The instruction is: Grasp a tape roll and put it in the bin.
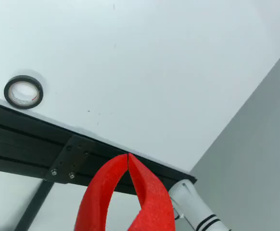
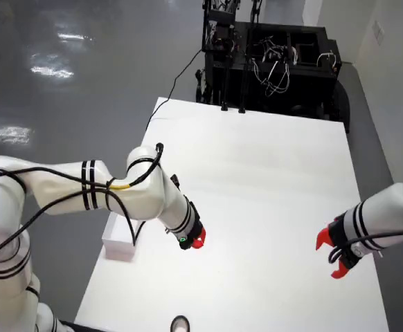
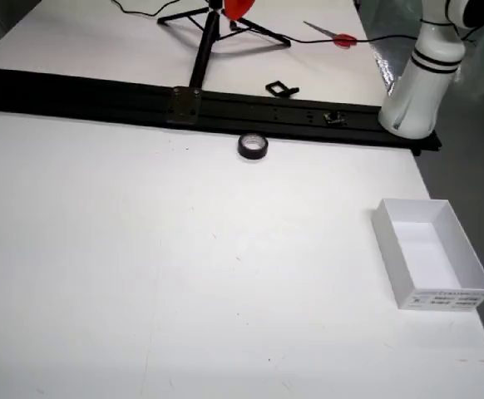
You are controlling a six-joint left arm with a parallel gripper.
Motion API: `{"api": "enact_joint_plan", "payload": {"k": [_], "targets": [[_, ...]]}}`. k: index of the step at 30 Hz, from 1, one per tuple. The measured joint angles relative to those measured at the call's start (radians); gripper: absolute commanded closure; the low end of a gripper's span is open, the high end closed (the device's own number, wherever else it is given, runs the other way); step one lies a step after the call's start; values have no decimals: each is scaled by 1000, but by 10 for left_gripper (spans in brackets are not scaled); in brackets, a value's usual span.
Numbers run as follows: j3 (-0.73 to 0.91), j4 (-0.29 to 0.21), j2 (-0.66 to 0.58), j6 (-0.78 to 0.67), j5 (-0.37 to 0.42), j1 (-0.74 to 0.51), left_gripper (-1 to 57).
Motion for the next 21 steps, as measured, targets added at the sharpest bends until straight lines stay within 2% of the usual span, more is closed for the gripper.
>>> {"api": "enact_joint_plan", "payload": {"k": [2, 18, 21], "targets": [[64, -2, -48, 24, 0, -39, 569], [146, -9, -85, -63, -47, -47, 569], [154, -10, -89, -87, -46, -46, 553]]}}
